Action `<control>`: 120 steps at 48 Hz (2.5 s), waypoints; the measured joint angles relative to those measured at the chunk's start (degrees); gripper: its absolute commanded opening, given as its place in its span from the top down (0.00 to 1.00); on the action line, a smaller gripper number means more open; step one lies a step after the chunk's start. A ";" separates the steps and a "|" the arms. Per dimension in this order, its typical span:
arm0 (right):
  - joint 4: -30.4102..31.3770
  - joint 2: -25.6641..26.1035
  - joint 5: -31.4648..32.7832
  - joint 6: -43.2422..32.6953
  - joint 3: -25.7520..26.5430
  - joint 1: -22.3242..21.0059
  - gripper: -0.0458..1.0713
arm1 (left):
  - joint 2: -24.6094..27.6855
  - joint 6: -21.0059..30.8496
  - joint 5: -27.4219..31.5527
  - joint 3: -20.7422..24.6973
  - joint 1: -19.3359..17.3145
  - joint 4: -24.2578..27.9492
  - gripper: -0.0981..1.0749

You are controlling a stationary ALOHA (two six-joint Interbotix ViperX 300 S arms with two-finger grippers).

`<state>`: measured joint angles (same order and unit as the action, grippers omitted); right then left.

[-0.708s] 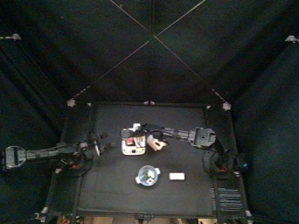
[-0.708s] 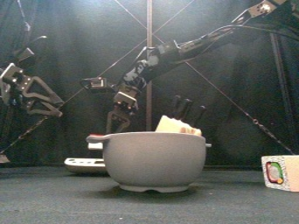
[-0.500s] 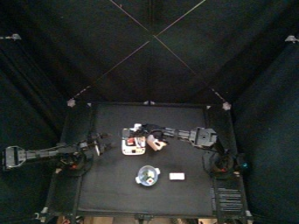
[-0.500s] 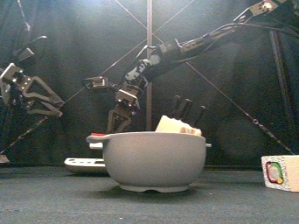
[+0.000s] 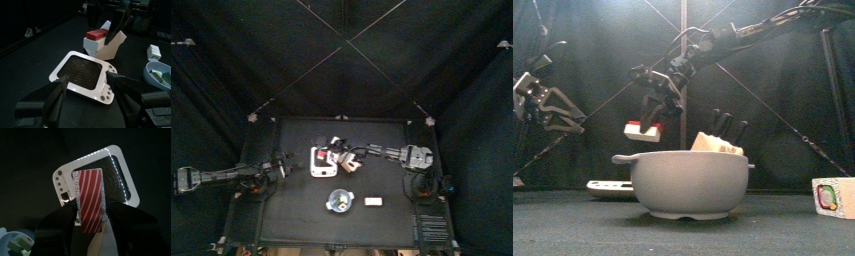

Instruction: Put salmon sushi right of knife holder

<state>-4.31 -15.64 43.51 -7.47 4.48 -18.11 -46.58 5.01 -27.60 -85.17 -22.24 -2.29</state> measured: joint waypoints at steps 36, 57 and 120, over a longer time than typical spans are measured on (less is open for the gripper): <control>9.49 32.70 -12.13 -34.98 -36.74 -6.94 0.34 | 0.00 0.09 0.00 0.00 -0.09 0.00 0.10; 15.29 40.87 -3.60 -51.68 -49.75 -6.50 0.34 | 0.00 0.09 -0.09 0.00 -0.09 0.00 0.10; 40.78 18.19 -1.23 -105.29 -52.03 9.84 0.33 | 0.00 0.00 0.00 -0.26 -0.44 -0.44 0.10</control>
<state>36.47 2.55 42.28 -112.76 -47.55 -8.26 -46.58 5.01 -27.60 -85.43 -22.68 -2.72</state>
